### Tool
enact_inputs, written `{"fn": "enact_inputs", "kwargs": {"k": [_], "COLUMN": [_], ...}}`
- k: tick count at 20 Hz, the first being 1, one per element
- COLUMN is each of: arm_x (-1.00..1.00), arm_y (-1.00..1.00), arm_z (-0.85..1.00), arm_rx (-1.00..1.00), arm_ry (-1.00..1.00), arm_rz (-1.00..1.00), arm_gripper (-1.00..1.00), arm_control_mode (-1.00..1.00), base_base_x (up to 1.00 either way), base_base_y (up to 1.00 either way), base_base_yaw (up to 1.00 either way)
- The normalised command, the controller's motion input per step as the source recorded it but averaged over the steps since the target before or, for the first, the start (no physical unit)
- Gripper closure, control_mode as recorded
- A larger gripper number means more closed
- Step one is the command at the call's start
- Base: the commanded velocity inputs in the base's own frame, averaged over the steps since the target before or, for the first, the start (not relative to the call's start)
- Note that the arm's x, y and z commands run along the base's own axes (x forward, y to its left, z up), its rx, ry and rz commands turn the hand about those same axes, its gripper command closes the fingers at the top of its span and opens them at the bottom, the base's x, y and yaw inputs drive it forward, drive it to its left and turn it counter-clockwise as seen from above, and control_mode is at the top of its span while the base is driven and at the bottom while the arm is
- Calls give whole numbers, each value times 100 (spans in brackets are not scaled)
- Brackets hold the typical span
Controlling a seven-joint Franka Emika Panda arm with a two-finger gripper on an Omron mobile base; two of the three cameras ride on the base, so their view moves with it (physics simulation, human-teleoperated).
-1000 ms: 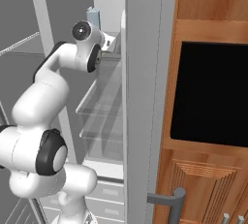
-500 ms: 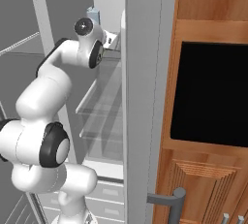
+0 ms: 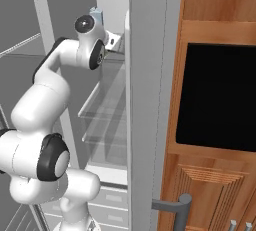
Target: Take the lemon wedge from the fridge and place it on the plate with fish on the dining counter.
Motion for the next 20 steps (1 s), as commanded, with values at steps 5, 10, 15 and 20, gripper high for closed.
{"fn": "enact_inputs", "kwargs": {"k": [5,10,15,20], "arm_x": [-3,-92,-100,-100], "arm_y": [0,6,0,2], "arm_z": [3,30,17,-3], "arm_rx": [0,1,7,2], "arm_ry": [0,-1,0,-2], "arm_rz": [0,0,-4,-6], "arm_gripper": [100,100,100,100], "arm_control_mode": [-100,-100,-100,-100], "base_base_x": [0,0,0,0], "base_base_y": [0,0,0,0], "base_base_yaw": [0,0,0,0]}}
